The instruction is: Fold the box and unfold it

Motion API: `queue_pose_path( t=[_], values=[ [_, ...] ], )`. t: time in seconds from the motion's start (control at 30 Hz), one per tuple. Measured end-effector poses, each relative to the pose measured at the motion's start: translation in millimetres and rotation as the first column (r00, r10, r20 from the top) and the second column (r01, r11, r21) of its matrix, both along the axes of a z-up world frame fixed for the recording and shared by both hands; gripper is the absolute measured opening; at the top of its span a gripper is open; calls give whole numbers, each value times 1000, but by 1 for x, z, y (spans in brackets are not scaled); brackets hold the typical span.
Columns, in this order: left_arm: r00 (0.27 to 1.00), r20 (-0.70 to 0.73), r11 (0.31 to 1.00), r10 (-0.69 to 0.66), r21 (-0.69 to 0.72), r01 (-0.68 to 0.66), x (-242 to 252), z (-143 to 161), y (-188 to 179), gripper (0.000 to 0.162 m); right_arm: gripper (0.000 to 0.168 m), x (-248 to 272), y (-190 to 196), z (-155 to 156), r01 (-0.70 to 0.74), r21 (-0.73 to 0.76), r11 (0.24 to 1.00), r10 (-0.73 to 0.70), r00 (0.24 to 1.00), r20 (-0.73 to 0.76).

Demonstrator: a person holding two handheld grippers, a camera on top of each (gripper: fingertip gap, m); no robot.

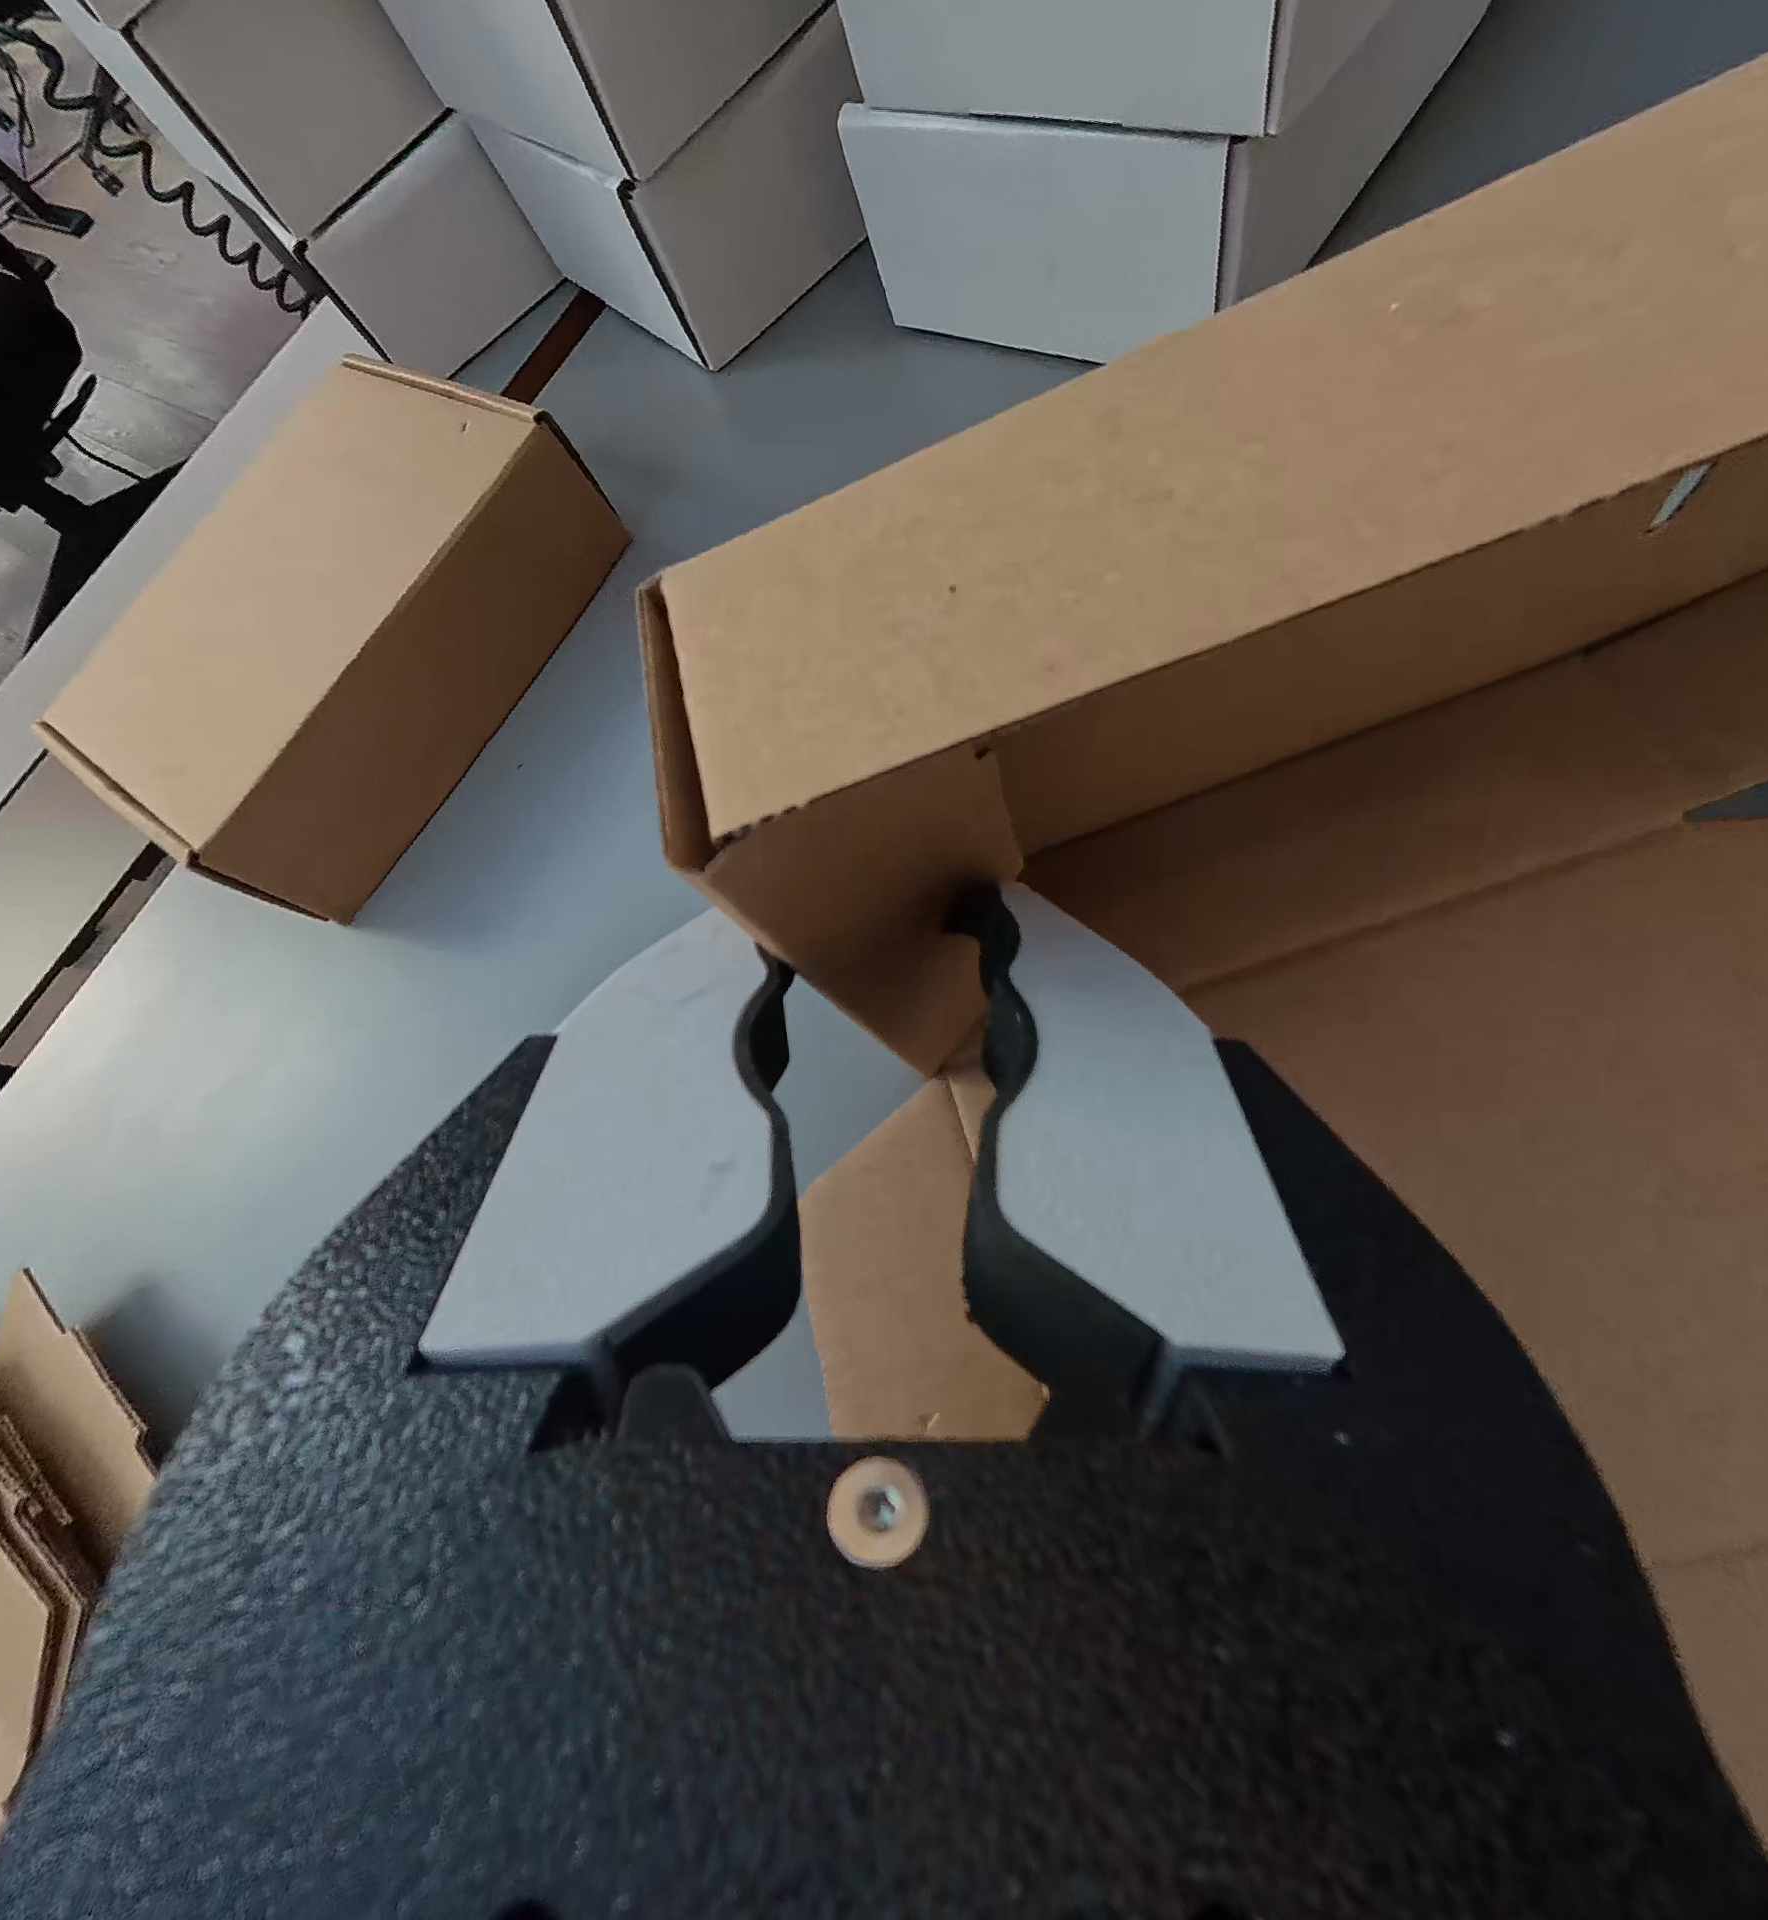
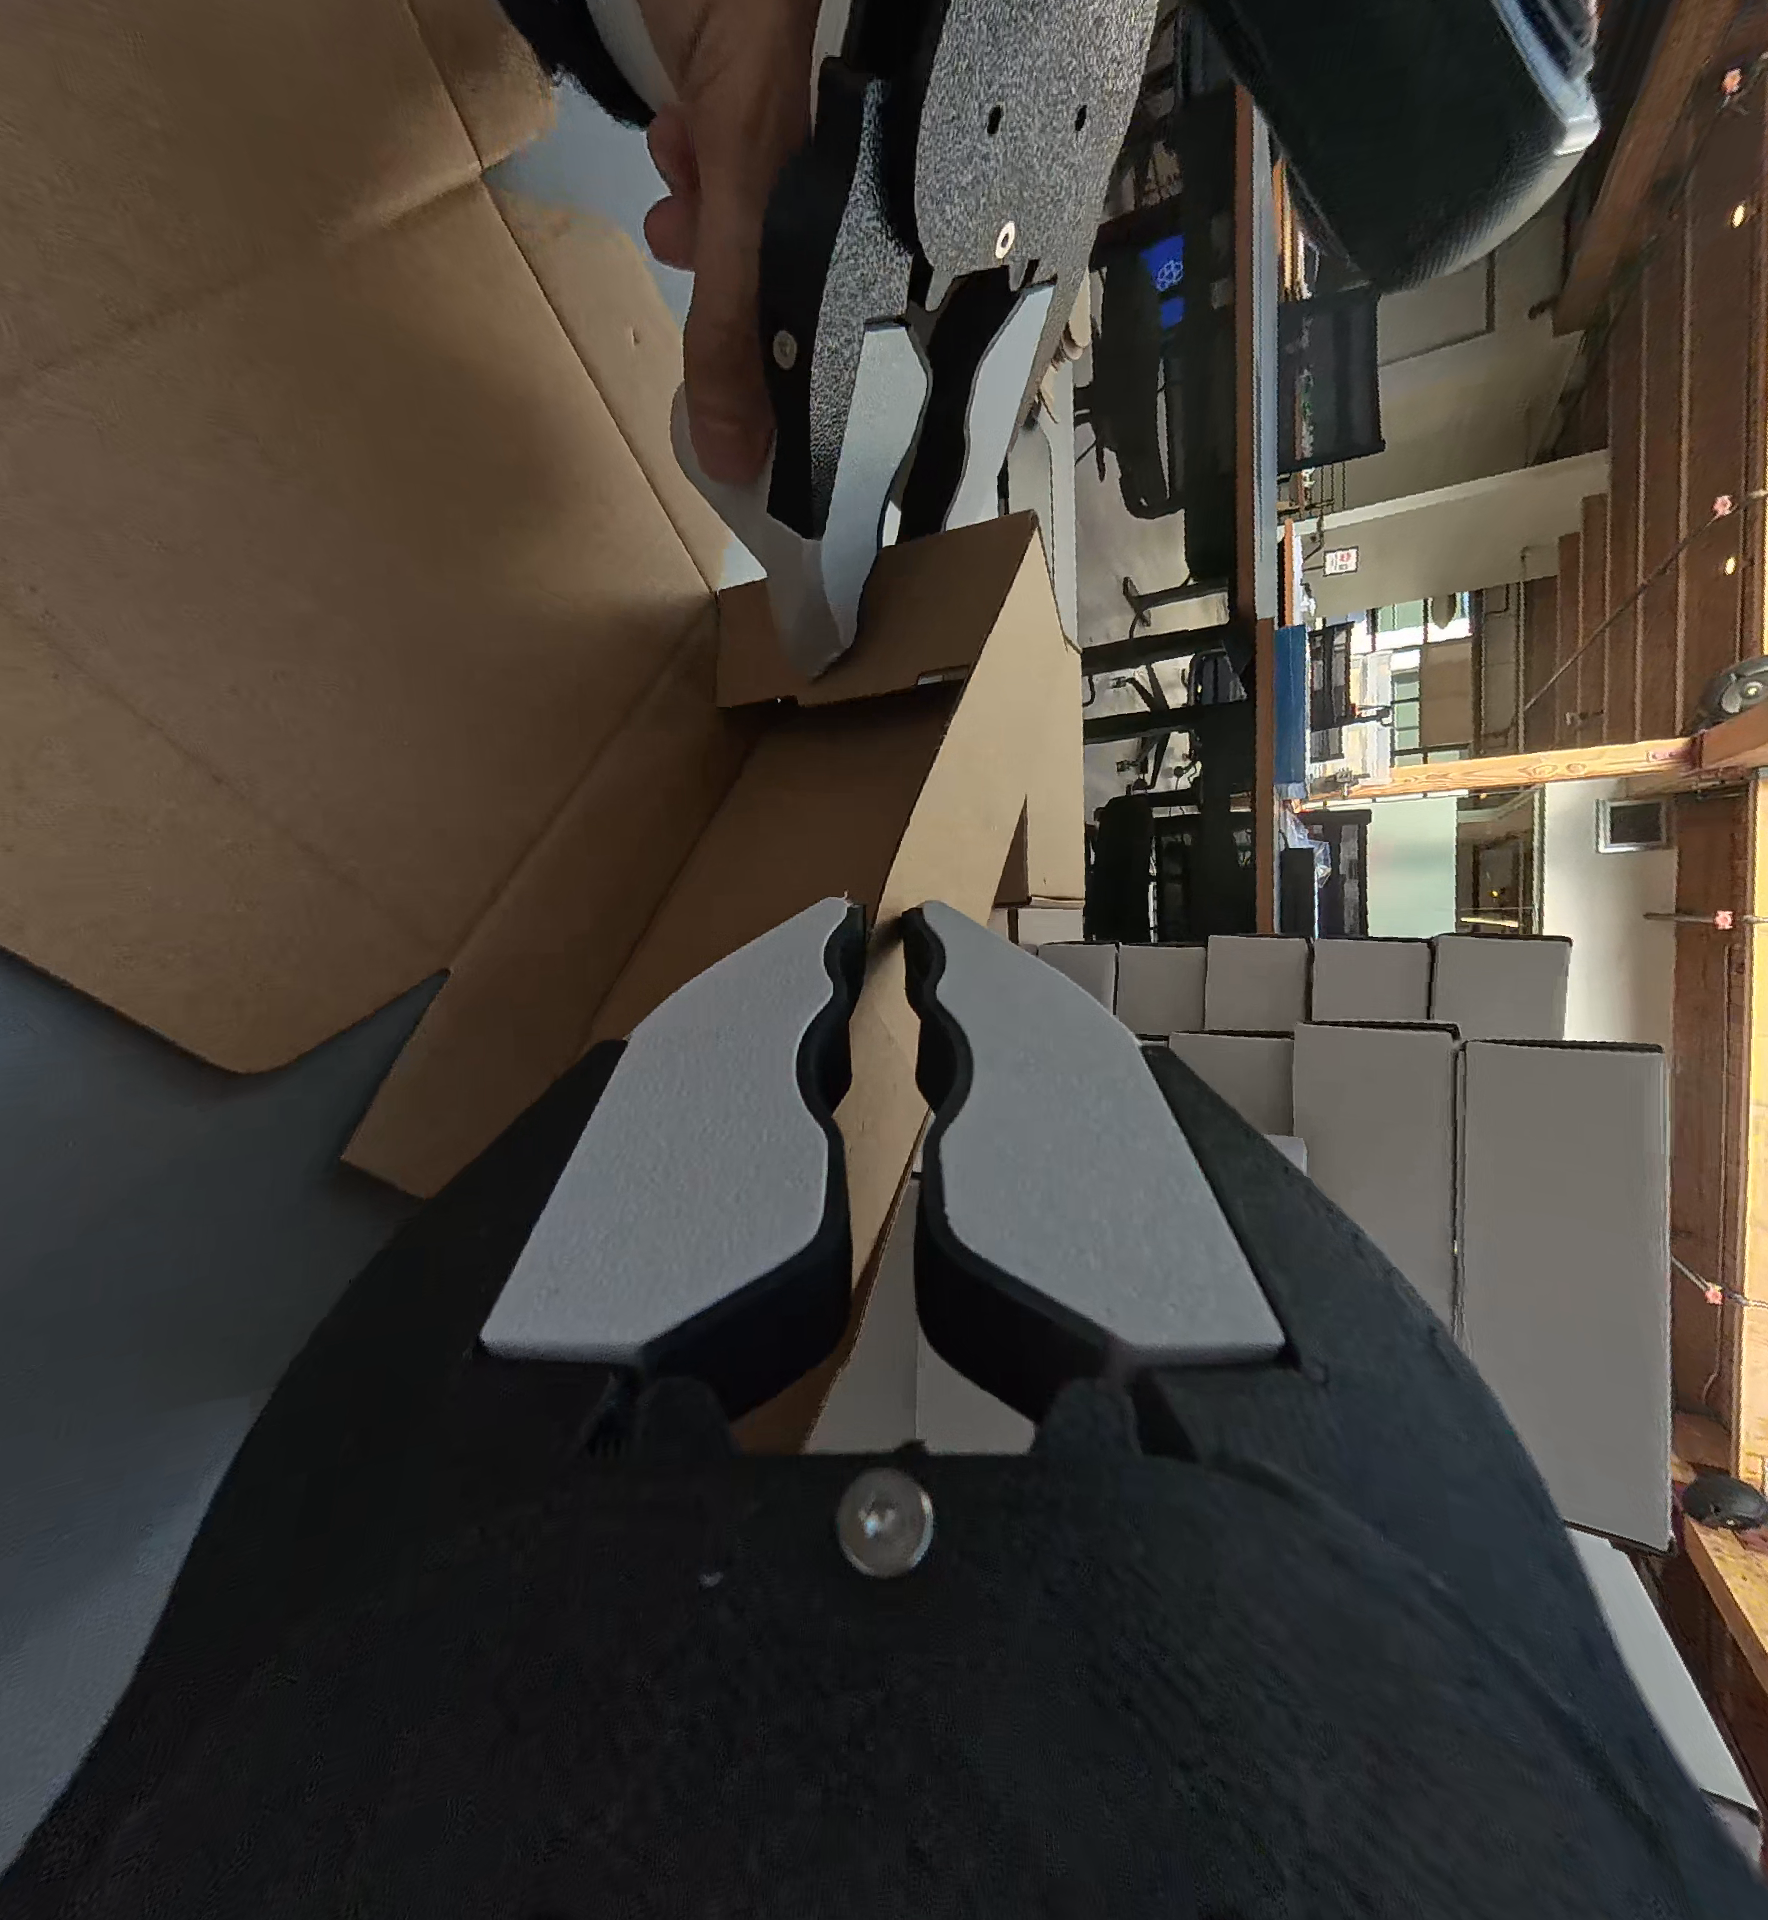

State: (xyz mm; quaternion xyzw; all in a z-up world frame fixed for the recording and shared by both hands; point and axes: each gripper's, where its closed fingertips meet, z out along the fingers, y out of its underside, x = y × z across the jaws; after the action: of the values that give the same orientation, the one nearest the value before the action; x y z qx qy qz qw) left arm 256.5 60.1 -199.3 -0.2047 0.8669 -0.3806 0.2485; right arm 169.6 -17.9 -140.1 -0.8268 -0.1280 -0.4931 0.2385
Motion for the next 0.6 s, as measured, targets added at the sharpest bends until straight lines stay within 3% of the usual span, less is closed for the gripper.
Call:
queue_pose_path(
  t=[0.13,0.23,0.37,0.6],
  values=[
    [995,-101,995,25,-97,-35,0,2,0,24,8,-4,4,-2,27,-64,998,-23,997,69],
    [996,-67,992,59,-103,-66,4,2,-2,22,7,1,0,-1,100,-85,991,-90,989,115],
    [983,-101,974,154,-150,-168,11,3,-2,11,6,4,-1,0,145,-56,988,-135,980,145],
    [965,-78,950,252,-168,-261,15,3,0,12,5,5,2,1,202,28,979,-204,972,117]
  ],
)
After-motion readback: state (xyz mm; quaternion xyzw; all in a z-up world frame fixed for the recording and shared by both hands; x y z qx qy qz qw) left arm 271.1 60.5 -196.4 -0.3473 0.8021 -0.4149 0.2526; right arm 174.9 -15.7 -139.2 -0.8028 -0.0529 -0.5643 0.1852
